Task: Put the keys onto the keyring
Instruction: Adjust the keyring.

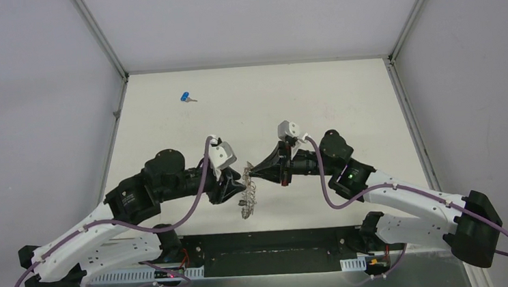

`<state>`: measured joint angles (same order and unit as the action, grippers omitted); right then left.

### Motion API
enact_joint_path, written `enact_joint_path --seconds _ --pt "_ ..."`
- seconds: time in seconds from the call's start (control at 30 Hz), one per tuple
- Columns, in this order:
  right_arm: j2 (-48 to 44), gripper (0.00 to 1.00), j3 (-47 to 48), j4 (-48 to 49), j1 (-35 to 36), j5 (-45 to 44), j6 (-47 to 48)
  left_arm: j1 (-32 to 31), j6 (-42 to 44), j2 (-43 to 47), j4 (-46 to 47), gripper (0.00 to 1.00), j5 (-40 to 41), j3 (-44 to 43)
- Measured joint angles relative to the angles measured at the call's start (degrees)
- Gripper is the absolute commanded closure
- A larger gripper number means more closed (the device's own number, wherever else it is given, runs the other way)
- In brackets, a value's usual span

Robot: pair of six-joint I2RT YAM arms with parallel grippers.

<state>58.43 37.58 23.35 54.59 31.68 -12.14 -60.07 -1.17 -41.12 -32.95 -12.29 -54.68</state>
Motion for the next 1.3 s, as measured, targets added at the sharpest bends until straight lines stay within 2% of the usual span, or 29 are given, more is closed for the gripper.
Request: enact_joint_path --seconds 0.3,0.43,0.63,0.97,1.0,1.2,1.3 --pt "-0.39 1.0 0.0 1.07 -0.02 2.16 0.81 0.0 -1.84 1.79 2.58 0.65 2.71 1.05" --pt "-0.44 1.0 0.0 1.64 -0.02 5.6 2.08 0.0 1.64 4.28 4.92 0.66 0.52 3.56" --pt "-0.44 1.0 0.0 1.68 0.0 10.25 3.72 0.0 7.98 7.82 7.69 0.71 -2.38 6.8" --pt "-0.52 1.0 0.0 2.1 0.0 12.57 4.35 0.0 9.75 3.17 11.61 0.73 -8.52 6.86" --pt "-0.52 1.0 0.0 2.1 0.0 12.57 4.35 0.0 9.7 2.6 11.63 0.74 -8.9 6.86" --pt "-0.81 1.0 0.0 2.08 -0.02 12.55 4.55 0.0 9.25 2.34 11.98 1.0 -9.33 6.86" --pt "-1.05 1.0 0.0 2.1 -0.11 12.55 4.61 0.0 9.05 2.58 11.76 1.0 -9.29 6.86"
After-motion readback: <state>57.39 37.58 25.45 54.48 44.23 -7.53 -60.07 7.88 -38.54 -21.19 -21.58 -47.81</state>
